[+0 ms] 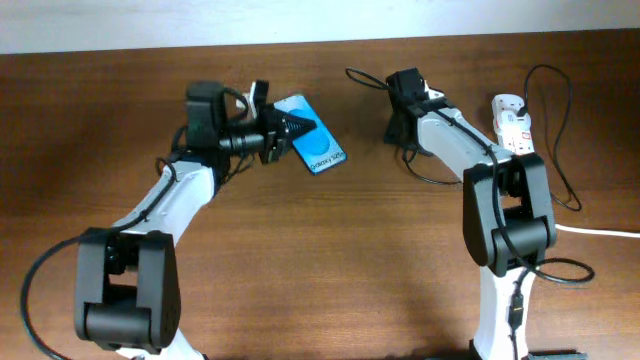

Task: Plug charger to phone and switch on socket
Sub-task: 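Grasp the black USB-C cable end with the right gripper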

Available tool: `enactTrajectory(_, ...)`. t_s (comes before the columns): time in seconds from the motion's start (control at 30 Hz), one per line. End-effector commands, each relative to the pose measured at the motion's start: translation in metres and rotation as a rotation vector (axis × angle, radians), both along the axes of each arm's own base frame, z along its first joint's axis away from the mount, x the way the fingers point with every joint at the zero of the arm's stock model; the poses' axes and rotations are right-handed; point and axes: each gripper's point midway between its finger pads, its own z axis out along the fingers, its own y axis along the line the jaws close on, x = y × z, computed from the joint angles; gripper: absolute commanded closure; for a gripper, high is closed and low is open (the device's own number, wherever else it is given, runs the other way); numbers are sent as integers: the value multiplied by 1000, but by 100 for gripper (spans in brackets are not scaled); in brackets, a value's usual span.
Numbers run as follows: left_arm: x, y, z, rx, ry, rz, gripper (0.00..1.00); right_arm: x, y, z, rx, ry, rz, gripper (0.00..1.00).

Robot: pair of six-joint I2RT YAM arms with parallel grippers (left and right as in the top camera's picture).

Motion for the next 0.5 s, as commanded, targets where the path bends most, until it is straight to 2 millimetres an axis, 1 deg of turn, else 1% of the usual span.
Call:
enactTrajectory(0.0, 1, -7, -8, -24, -5, -72, 100, 11, -9, -5, -23, -27, -31, 41)
enactTrajectory(0.07, 1, -7, -10, -27, 3, -77, 100, 14, -10, -4, -18, -40, -34, 47)
enactTrajectory(0.1, 1, -7, -10, -27, 1, -78, 100, 15, -9, -4, -18, -43, -33, 56)
enactTrajectory(0.17, 0, -7, -11, -26, 10, -77, 100, 13, -9, -6, -17, -34, -32, 67)
enactTrajectory(0.23, -5, -7, -16, -26, 67, -84, 100, 9, -10, -8, -22, -17, -32, 76)
enactTrajectory(0.3, -10, -7, -19, -29, 105, -94, 100, 8, -10, -8, -23, -13, -29, 93)
enactTrajectory(0.33, -12, -8, -18, -37, 107, -106, 100, 8, -10, -8, -19, -11, -27, 96)
enactTrajectory(0.4, -19, -10, -14, -63, 111, -144, 100, 5, -5, -3, 6, 1, -17, 96)
enactTrajectory(0.47, -24, -11, -10, -81, 105, -178, 100, 5, 1, 22, 44, -18, 0, 96)
